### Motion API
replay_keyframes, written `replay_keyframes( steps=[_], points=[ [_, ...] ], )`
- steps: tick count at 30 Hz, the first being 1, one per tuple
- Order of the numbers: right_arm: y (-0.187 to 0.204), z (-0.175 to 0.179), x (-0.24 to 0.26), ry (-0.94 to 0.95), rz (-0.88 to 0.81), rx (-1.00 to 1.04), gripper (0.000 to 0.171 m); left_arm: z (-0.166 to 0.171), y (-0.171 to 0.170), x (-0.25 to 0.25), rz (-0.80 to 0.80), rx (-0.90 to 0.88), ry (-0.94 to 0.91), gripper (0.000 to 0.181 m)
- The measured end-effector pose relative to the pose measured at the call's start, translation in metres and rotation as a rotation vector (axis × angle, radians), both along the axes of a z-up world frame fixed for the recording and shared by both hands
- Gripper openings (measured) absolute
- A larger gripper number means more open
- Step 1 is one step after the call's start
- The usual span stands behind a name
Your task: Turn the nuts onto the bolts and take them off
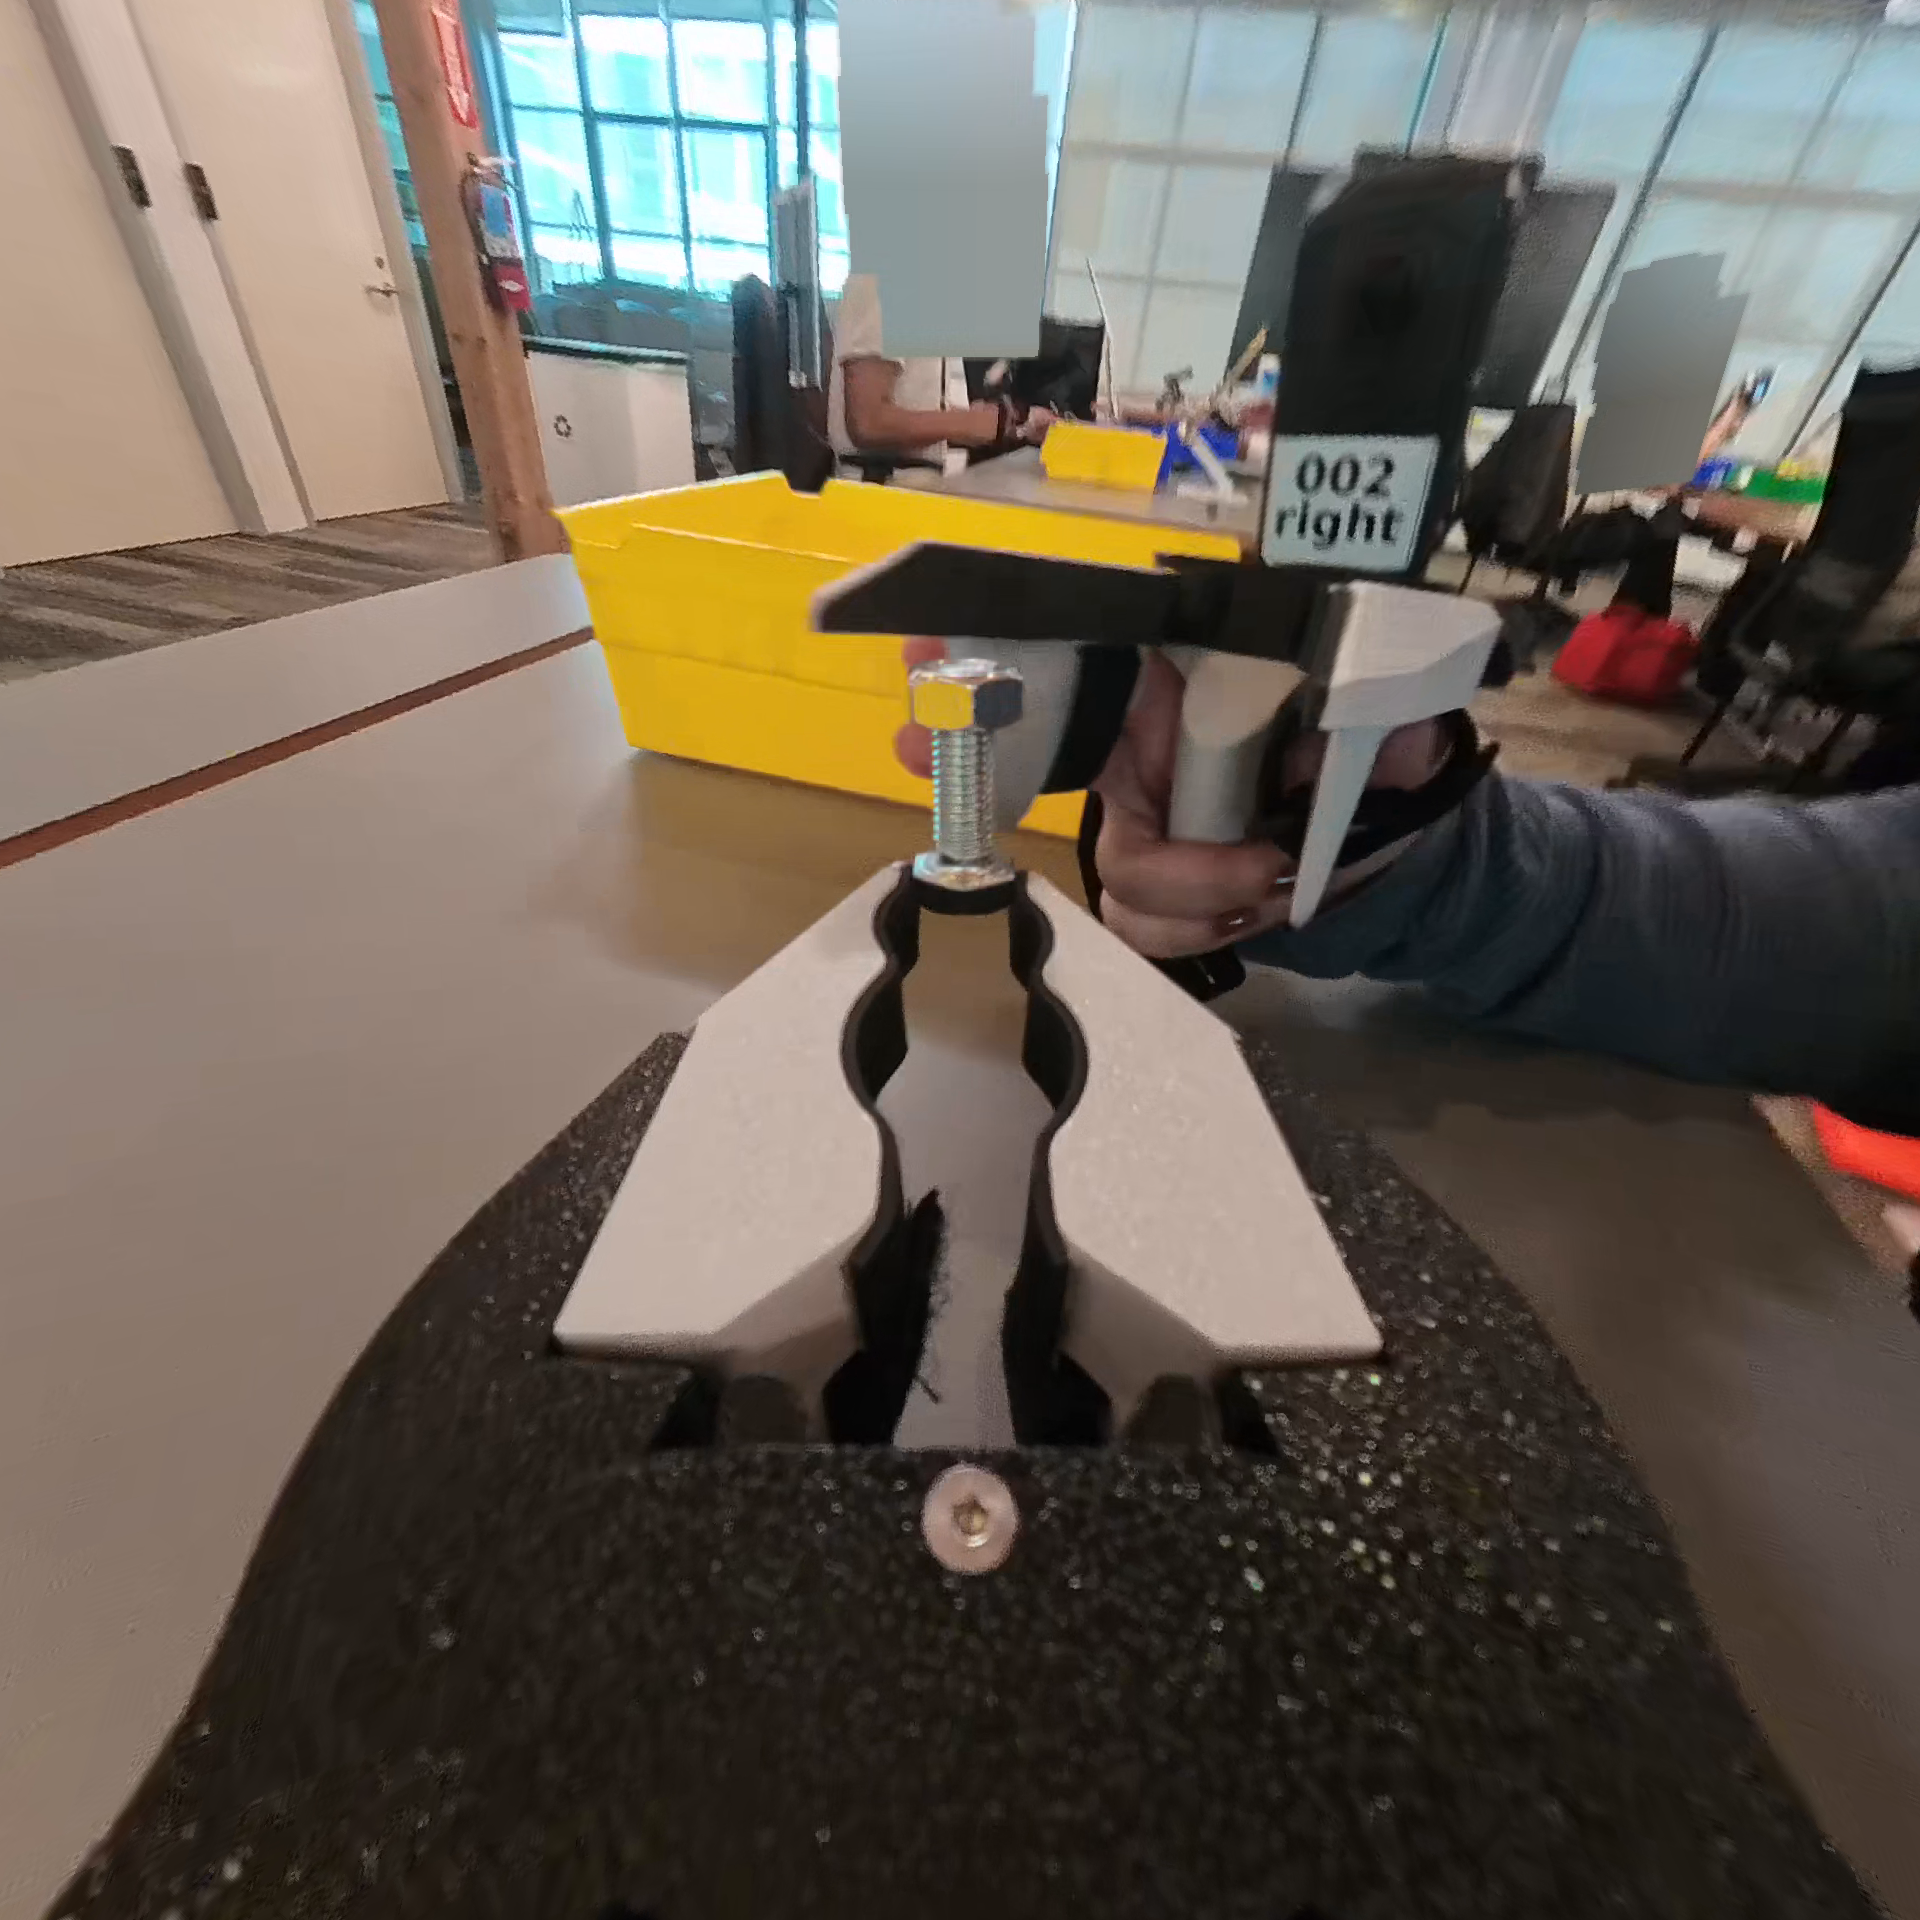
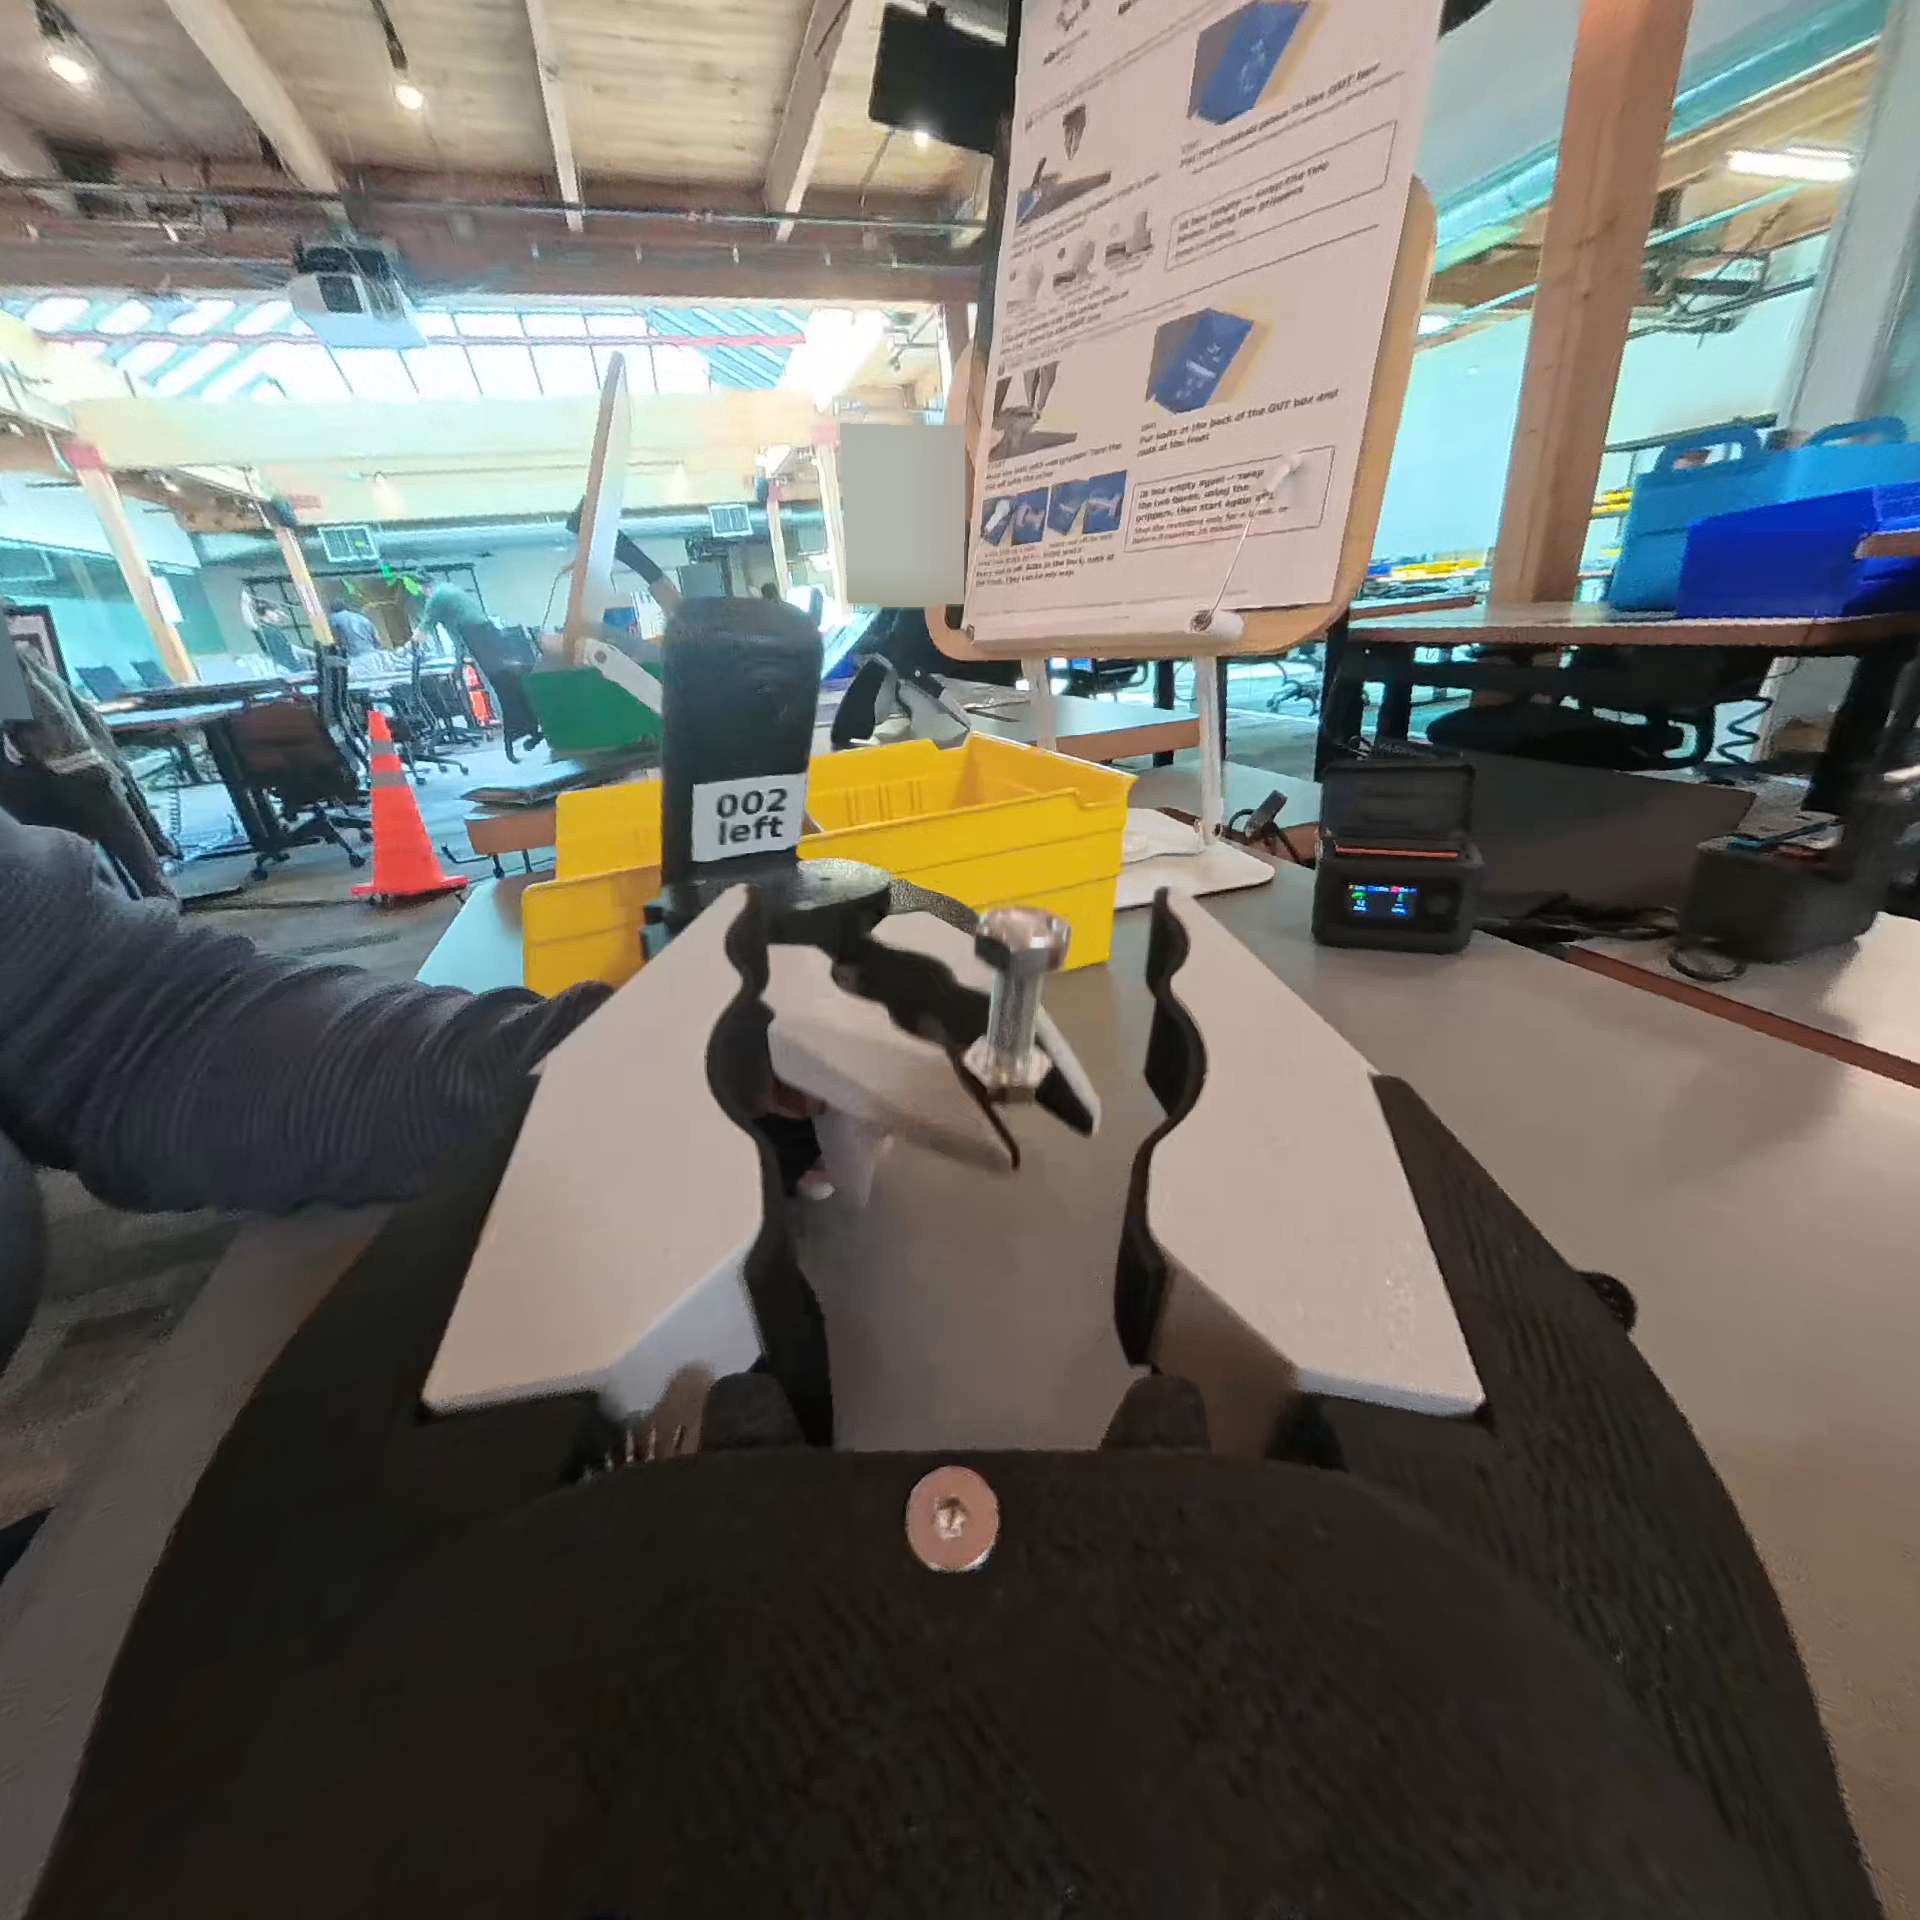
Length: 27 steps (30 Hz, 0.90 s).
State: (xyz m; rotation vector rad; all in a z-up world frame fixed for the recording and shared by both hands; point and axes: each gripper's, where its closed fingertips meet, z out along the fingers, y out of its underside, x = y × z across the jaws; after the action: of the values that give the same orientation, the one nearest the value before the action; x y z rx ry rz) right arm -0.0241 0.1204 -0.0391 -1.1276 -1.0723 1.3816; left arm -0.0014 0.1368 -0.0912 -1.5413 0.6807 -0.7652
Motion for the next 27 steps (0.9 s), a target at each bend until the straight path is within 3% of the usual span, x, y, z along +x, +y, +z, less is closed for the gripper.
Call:
replay_keyframes(
  steps=[2,5,7,8,14,18,20,21,23,27],
  points=[
    [-0.007,-0.004,-0.009,-0.022,0.006,0.024,0.081,-0.003,-0.003,0.007,-0.014,0.013,0.035,0.015],
    [-0.017,-0.011,-0.013,-0.063,0.038,0.060,0.077,0.001,-0.001,0.002,0.005,0.001,-0.005,0.015],
    [-0.013,-0.010,-0.003,-0.067,0.046,0.055,0.068,0.003,0.004,-0.010,0.052,-0.009,-0.041,0.015],
    [-0.010,-0.010,0.002,-0.063,0.053,0.052,0.054,0.003,0.007,-0.015,0.073,-0.014,-0.040,0.015],
    [-0.011,-0.010,-0.013,-0.048,0.017,0.059,0.080,-0.007,-0.007,0.015,-0.024,0.040,0.099,0.016],
    [-0.017,-0.021,-0.009,-0.109,0.062,0.075,0.070,-0.001,-0.001,0.001,0.021,0.017,0.024,0.015],
    [-0.011,-0.020,0.003,-0.109,0.069,0.082,0.049,0.001,0.004,-0.011,0.064,0.005,-0.002,0.015],
    [-0.005,-0.016,0.005,-0.087,0.048,0.068,0.048,0.001,0.004,-0.012,0.056,-0.003,-0.012,0.015],
    [0.000,-0.009,0.003,-0.041,0.013,0.054,0.060,-0.001,-0.001,-0.003,0.008,0.006,0.015,0.015],
    [-0.022,-0.012,-0.012,-0.042,0.088,0.069,0.067,-0.004,-0.008,0.014,-0.050,0.005,0.047,0.015]
  ],
)
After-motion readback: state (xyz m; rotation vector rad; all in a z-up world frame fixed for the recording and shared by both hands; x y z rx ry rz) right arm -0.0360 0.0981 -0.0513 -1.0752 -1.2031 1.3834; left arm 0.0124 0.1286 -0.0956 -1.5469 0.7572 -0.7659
